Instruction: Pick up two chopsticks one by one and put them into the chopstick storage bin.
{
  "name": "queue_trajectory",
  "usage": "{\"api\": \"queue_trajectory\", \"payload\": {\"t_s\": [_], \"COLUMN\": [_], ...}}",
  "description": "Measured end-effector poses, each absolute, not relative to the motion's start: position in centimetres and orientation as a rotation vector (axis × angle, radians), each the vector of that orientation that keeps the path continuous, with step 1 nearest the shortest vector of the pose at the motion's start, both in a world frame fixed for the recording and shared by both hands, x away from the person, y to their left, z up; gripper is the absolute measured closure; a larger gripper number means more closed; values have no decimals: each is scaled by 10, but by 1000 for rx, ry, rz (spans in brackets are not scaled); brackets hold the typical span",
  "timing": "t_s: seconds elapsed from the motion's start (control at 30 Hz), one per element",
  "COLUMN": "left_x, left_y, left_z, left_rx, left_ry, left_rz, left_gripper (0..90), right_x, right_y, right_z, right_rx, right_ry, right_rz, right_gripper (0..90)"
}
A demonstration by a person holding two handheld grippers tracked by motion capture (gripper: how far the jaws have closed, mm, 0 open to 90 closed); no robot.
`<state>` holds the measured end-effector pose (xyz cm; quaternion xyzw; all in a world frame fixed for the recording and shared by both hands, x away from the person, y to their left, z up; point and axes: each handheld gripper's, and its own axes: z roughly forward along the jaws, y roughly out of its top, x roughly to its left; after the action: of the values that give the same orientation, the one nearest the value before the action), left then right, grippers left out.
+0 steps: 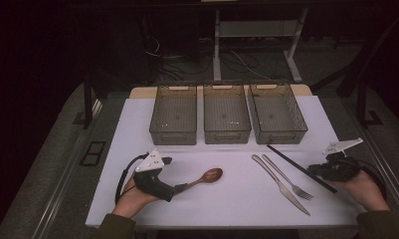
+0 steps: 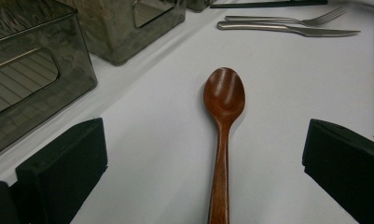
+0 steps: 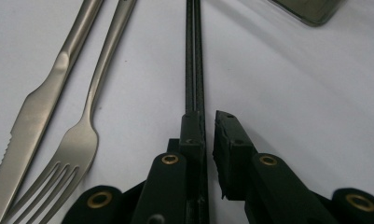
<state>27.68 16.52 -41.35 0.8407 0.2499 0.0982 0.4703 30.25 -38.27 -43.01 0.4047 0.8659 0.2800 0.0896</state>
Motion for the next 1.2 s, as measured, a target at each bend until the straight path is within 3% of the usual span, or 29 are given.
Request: {"api": "queue_trajectory", "payload": {"t_s": [1.2], "left_x": [277], "left_y": [164], "left_z": [-414], "left_rx": [2068], "left_ry": [605], "left_rz": [241], "left_gripper": [0], "right_x": [303], "right_y": [-384], "right_z": [-436], "right_rx": [1115], "right_ry": [2619], "right_rz": [747], "right_gripper": [856]}}
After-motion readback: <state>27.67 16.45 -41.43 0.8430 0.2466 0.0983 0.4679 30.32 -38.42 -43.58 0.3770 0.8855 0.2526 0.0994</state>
